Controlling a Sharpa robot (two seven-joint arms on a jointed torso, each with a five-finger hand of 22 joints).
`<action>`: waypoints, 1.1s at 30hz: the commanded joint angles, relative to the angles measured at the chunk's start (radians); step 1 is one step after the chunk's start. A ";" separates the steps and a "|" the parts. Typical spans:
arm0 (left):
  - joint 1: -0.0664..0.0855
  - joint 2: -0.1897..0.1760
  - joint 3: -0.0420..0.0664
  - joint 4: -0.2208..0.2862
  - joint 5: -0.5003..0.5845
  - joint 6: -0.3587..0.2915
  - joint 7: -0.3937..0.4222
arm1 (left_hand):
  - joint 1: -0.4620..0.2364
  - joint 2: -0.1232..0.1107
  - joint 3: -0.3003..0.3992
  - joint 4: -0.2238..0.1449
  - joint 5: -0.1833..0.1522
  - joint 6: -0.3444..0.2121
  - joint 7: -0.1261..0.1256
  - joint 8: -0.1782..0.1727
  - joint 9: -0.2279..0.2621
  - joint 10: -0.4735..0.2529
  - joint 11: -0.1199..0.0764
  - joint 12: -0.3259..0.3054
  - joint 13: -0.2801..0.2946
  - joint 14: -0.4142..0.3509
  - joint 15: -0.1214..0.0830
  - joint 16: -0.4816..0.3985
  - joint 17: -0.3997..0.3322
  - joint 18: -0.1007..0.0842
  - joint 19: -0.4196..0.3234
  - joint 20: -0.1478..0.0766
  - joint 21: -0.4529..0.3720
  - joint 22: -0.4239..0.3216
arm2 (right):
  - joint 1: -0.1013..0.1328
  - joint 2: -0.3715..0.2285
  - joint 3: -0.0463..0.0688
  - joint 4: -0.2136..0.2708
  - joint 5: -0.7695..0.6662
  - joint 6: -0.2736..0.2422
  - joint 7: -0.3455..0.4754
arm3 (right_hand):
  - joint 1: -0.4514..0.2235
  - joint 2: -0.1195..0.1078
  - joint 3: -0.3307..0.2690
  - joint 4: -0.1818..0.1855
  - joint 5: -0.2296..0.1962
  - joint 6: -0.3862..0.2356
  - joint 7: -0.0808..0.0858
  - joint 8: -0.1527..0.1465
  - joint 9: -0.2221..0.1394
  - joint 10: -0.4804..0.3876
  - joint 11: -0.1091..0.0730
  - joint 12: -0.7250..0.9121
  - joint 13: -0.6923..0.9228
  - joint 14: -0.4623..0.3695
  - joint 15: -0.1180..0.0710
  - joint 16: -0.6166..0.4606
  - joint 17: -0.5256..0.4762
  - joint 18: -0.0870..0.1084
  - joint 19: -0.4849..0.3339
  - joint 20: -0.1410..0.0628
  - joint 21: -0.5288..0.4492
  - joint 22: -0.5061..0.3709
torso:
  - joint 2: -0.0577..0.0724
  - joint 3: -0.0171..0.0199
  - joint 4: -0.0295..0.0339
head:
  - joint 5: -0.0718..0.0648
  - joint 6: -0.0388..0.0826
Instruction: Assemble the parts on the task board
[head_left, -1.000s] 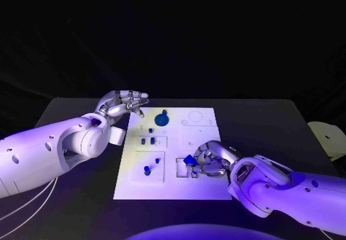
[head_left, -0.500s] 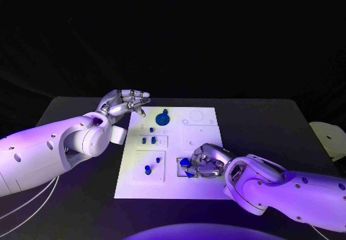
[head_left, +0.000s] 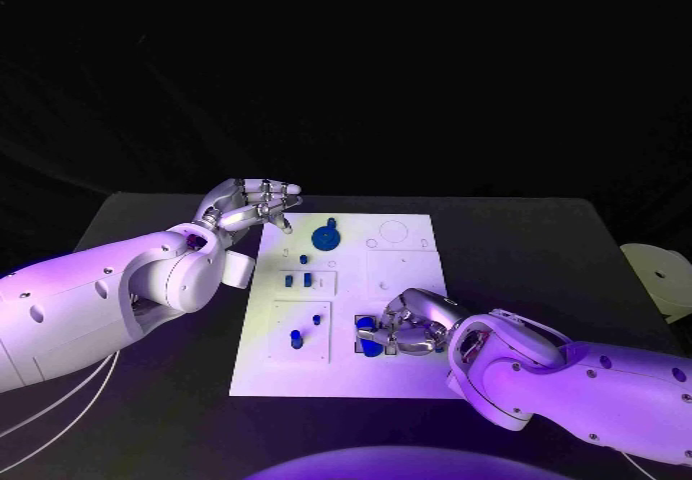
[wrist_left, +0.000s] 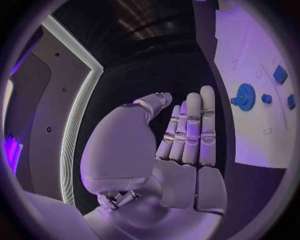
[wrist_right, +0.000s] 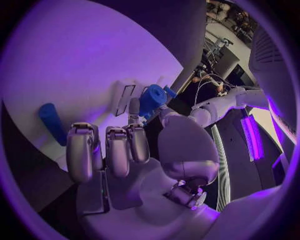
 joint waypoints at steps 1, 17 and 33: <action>0.000 0.002 0.001 0.003 0.005 0.016 0.002 | 0.003 0.008 -0.002 -0.003 0.003 -0.008 -0.001 0.001 -0.001 -0.008 0.000 0.005 0.001 -0.011 0.000 0.005 -0.001 0.007 0.004 0.002 -0.004 -0.003 | -0.001 0.001 0.000 0.000 -0.019 0.020 -0.004 | -0.027 0.000 -0.030 0.000 -0.005 -0.003 0.003 0.001 0.002 0.019 -0.005 0.001 0.113 0.084 -0.006 0.002 0.160 -0.019 0.057 -0.009 -0.002 0.227 | 0.000 -0.0006 -0.0005 | 0.000 0.000; 0.000 0.000 0.001 0.003 0.005 0.017 0.001 | 0.006 0.010 -0.001 -0.004 0.003 -0.008 -0.001 0.001 -0.002 -0.009 0.000 0.006 0.001 -0.011 -0.001 0.005 -0.002 0.007 0.005 0.002 -0.004 -0.003 | -0.001 -0.018 0.000 0.025 -0.026 -0.009 0.026 | 0.013 0.018 -0.072 -0.011 0.054 -0.008 0.001 0.009 0.006 0.020 -0.005 -0.002 0.117 0.085 -0.006 0.002 0.163 -0.018 0.057 -0.009 -0.004 0.227 | 0.000 0.0002 -0.0005 | 0.000 0.002; 0.000 0.000 0.001 0.002 0.005 0.017 0.000 | 0.006 0.010 -0.001 -0.004 0.003 -0.008 -0.001 0.001 -0.002 -0.009 0.000 0.006 0.001 -0.011 -0.001 0.005 -0.002 0.007 0.005 0.002 -0.004 -0.003 | -0.001 -0.025 0.000 0.020 -0.027 0.026 0.026 | 0.209 0.020 -0.058 -0.009 0.089 -0.011 -0.001 0.007 -0.001 0.027 -0.008 0.003 0.130 0.086 -0.008 0.005 0.172 -0.020 0.060 -0.011 0.005 0.230 | 0.000 -0.0009 0.0001 | -0.002 0.003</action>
